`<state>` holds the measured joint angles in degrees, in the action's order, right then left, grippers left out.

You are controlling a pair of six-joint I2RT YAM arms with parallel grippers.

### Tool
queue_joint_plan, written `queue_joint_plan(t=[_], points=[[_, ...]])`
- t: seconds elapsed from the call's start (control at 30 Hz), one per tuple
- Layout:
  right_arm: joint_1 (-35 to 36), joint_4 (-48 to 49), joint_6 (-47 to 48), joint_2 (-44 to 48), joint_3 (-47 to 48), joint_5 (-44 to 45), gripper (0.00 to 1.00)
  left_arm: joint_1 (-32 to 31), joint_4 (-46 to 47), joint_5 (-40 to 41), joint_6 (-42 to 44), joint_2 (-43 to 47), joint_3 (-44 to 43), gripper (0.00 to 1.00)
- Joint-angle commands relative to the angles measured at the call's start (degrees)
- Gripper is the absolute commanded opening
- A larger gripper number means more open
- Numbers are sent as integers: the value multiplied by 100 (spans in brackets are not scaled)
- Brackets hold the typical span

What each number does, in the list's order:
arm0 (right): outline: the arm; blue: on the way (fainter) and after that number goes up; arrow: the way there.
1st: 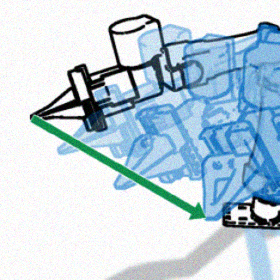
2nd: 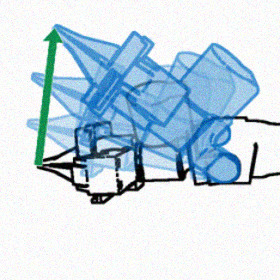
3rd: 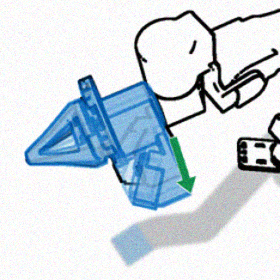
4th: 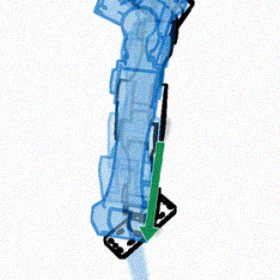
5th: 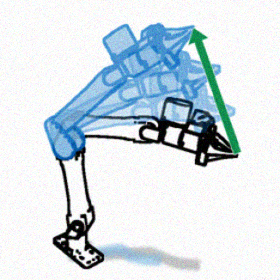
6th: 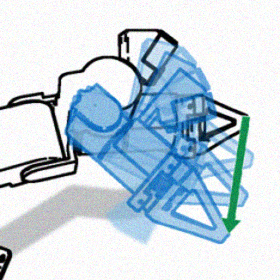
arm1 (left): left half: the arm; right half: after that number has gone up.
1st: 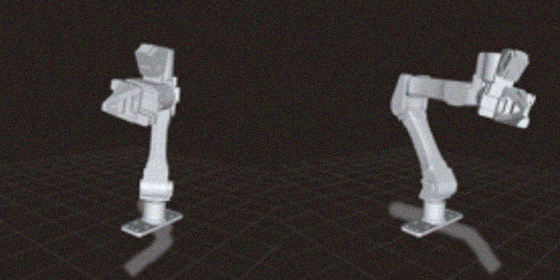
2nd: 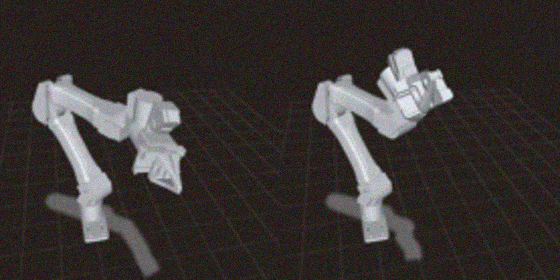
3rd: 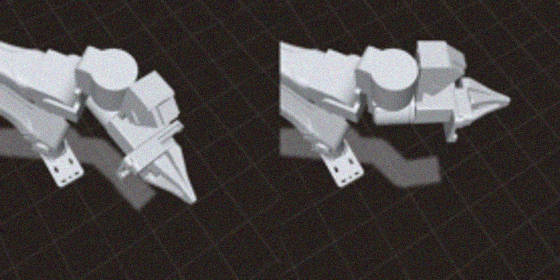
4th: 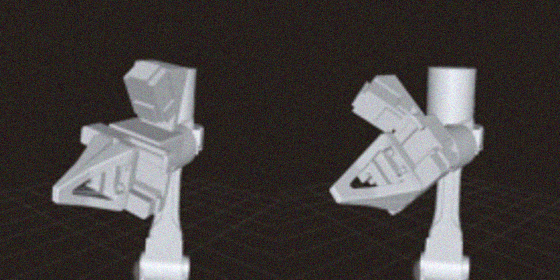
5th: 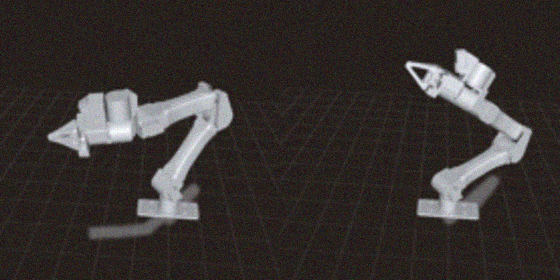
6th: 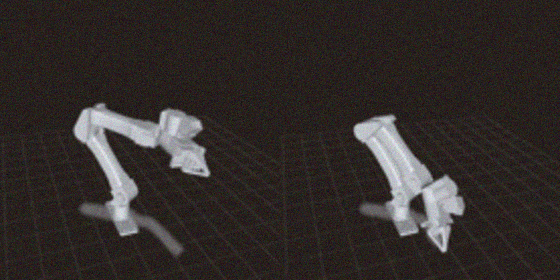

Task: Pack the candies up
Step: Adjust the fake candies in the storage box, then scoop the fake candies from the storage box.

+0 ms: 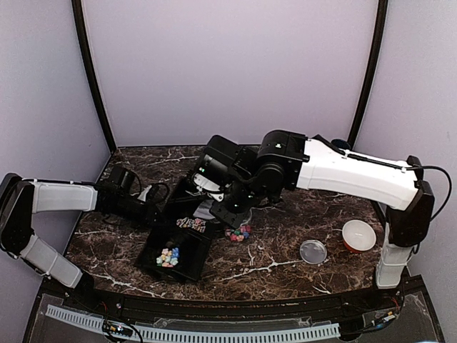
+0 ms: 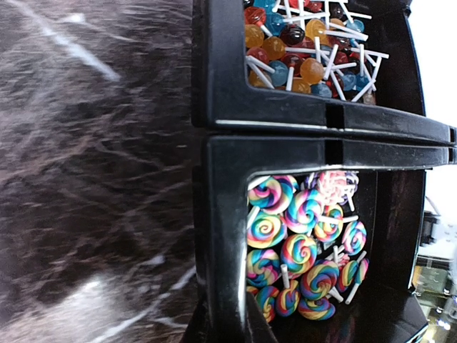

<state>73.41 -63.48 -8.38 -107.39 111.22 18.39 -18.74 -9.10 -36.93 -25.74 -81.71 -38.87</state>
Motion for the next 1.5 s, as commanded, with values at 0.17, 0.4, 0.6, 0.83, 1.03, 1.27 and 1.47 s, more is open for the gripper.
queue_joint_plan(t=[0.17,0.4,0.6,0.83,1.03,1.27,1.47], points=[[52,-558,370,-604,458,73,0,-37,-745,444,728,407,-616,0],[51,-678,889,-1161,982,-25,0,-270,-1150,916,973,393,-639,0],[60,-742,1253,-1594,1235,-242,0,-396,-1305,1125,1066,467,-635,0],[60,-780,1363,-1972,1390,-243,0,-522,-1403,1626,1216,498,-713,0],[66,-717,1586,-2494,1718,-349,0,-660,-1423,1813,1325,504,-719,0],[39,-586,1907,-2988,2184,-593,0,-775,-1186,1599,1331,650,-643,0],[-27,-162,2129,-3394,2122,-1158,0,-889,-1067,1496,1477,866,-659,0]])
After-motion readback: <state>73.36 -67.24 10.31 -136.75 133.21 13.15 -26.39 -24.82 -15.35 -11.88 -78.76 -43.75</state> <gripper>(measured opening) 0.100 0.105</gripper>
